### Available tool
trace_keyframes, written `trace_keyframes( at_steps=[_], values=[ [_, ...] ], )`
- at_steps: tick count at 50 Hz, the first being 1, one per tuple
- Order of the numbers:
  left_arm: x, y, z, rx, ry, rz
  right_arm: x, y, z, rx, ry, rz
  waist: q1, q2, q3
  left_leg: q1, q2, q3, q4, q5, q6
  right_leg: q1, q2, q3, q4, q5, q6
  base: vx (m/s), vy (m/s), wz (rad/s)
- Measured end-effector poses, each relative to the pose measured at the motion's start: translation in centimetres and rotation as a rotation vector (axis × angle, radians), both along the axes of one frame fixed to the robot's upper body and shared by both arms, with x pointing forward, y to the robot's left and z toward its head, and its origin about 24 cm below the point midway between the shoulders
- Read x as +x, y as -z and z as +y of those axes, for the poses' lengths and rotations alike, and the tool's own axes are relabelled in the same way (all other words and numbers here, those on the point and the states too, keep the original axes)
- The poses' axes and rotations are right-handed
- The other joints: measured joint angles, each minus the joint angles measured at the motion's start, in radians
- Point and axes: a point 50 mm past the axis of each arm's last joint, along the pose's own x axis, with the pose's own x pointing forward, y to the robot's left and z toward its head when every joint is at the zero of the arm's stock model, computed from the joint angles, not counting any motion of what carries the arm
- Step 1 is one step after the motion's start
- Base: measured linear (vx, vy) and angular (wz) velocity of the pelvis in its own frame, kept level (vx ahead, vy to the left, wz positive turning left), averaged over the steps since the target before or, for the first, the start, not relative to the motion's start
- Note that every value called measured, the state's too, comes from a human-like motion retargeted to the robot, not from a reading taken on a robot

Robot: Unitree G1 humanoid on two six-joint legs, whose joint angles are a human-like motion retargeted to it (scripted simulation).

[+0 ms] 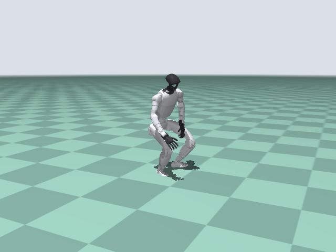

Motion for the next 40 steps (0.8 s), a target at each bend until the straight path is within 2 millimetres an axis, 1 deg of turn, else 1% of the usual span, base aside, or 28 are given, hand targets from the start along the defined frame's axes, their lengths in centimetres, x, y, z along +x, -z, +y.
trace_keyframes(
  at_steps=[7,12,18,27,33,40],
  values=[
    [-0.4,0.4,0.3,-0.018,-0.036,0.035,-0.3,0.0,-0.7,0.049,0.024,-0.009,0.024,0.004,0.006,-0.001,-0.002,-0.009,0.037,0.0,0.0,0.005,0.013,0.012,0.02,0.004,-0.004,-0.01,0.01,-0.02],
    [-0.9,1.4,1.1,-0.018,-0.102,0.088,-1.1,0.7,-0.9,0.085,0.033,0.01,0.037,0.004,0.013,0.008,-0.003,-0.013,0.055,0.0,0.0,0.014,0.025,0.021,0.027,0.019,-0.005,-0.03,0.03,-0.08],
    [-1.4,3.1,2.4,0.001,-0.212,0.174,-2.8,2.9,-1.1,0.132,0.053,0.072,0.047,0.003,0.022,0.017,-0.004,-0.017,0.077,0.0,0.006,0.021,0.04,0.033,0.036,0.044,-0.008,-0.06,0.06,-0.15],
    [-2.6,5.9,4.0,0.051,-0.35,0.338,-6.0,6.7,-2.1,0.187,0.137,0.2,0.055,0.002,0.032,0.028,-0.01,-0.02,0.102,0.0,0.012,0.028,0.059,0.053,0.045,0.092,-0.011,-0.07,0.07,-0.14],
    [-3.3,7.1,4.3,0.072,-0.394,0.428,-7.9,8.7,-2.7,0.217,0.195,0.276,0.059,0.003,0.034,0.032,-0.016,-0.019,0.115,0.004,0.014,0.033,0.069,0.065,0.046,0.12,-0.009,-0.06,0.08,-0.12],
    [-3.9,7.9,4.1,0.077,-0.409,0.495,-9.8,10.4,-3.2,0.248,0.256,0.337,0.057,0.007,0.029,0.027,-0.028,-0.016,0.124,0.02,0.02,0.033,0.074,0.08,0.045,0.15,-0.006,-0.05,0.08,-0.08]
  ],
)
